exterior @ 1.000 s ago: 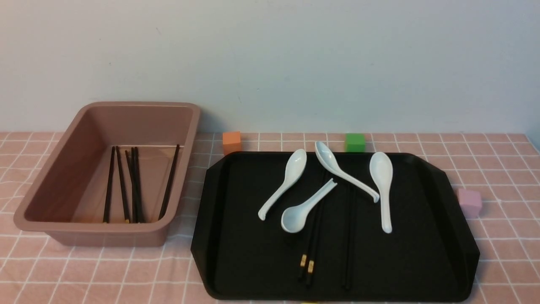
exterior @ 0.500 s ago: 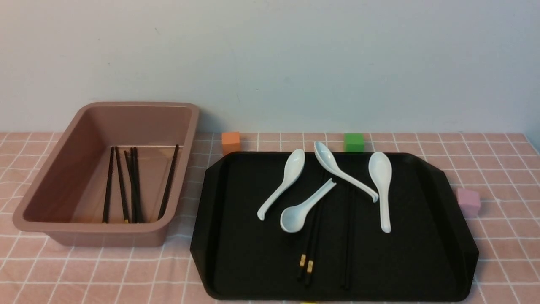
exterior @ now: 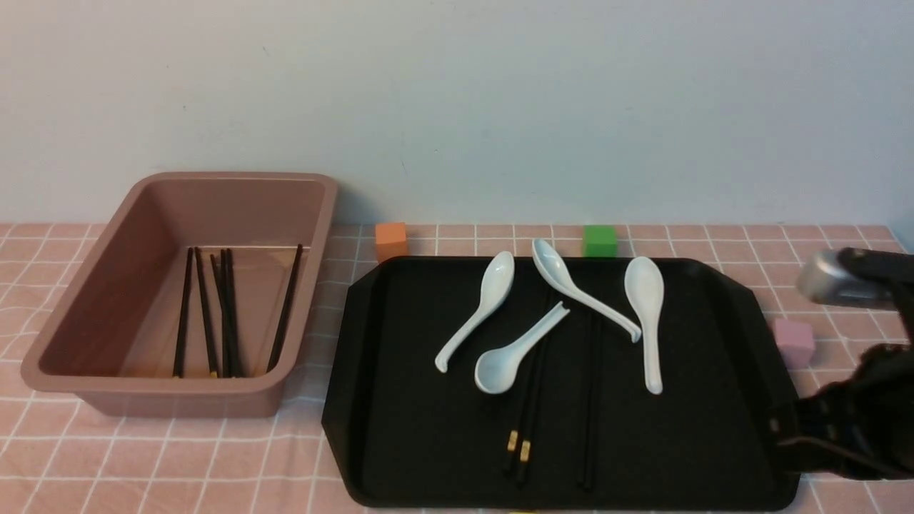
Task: On pink tablecloth take chopsticks from black tray and put them in box.
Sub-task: 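Move the gripper over the chopsticks on the black tray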
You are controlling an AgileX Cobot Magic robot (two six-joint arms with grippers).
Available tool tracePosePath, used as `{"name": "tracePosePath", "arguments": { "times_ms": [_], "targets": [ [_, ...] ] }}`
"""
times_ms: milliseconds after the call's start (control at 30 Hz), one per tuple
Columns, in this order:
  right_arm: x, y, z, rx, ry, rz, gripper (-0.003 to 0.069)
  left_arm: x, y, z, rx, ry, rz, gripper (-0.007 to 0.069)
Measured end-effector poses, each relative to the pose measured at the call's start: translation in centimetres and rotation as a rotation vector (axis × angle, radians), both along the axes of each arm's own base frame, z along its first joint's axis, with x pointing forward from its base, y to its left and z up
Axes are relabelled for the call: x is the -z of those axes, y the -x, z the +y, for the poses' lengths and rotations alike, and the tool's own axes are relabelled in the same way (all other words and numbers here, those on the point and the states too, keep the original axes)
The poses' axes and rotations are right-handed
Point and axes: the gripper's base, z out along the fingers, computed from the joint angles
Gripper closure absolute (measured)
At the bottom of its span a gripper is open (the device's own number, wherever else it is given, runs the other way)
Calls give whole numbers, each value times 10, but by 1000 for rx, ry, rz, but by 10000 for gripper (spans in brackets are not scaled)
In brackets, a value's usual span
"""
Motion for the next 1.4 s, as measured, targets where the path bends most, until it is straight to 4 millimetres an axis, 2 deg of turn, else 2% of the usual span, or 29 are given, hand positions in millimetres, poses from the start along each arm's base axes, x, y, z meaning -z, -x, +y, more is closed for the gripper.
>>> {"name": "tracePosePath", "arguments": {
  "times_ms": [133,167,267,300,333,467,567,733,833,933,1133,1400],
  "targets": [
    [2,-15,31,-33,32,24,649,0,0,0,0,0,0,505],
    [4,-16,33,-37,42,29,648,0,0,0,0,0,0,505],
    [5,-29,66,-82,90,26,639,0,0,0,0,0,0,501],
    [5,-29,68,-82,88,28,639,0,0,0,0,0,0,501],
    [8,-36,85,-98,113,24,631,0,0,0,0,0,0,498],
    [9,-56,111,-84,134,10,599,0,0,0,0,0,0,494],
    [13,-70,124,-73,140,23,552,0,0,0,0,0,0,494],
    [33,-88,143,-62,143,93,407,0,0,0,0,0,0,494],
    [50,-94,147,-56,182,145,326,0,0,0,0,0,0,490],
    [56,-101,137,-23,216,175,291,0,0,0,0,0,0,488],
    [65,-122,111,88,212,204,277,0,0,0,0,0,0,479],
    [104,-137,118,114,196,214,267,0,0,0,0,0,0,469]
  ]
}}
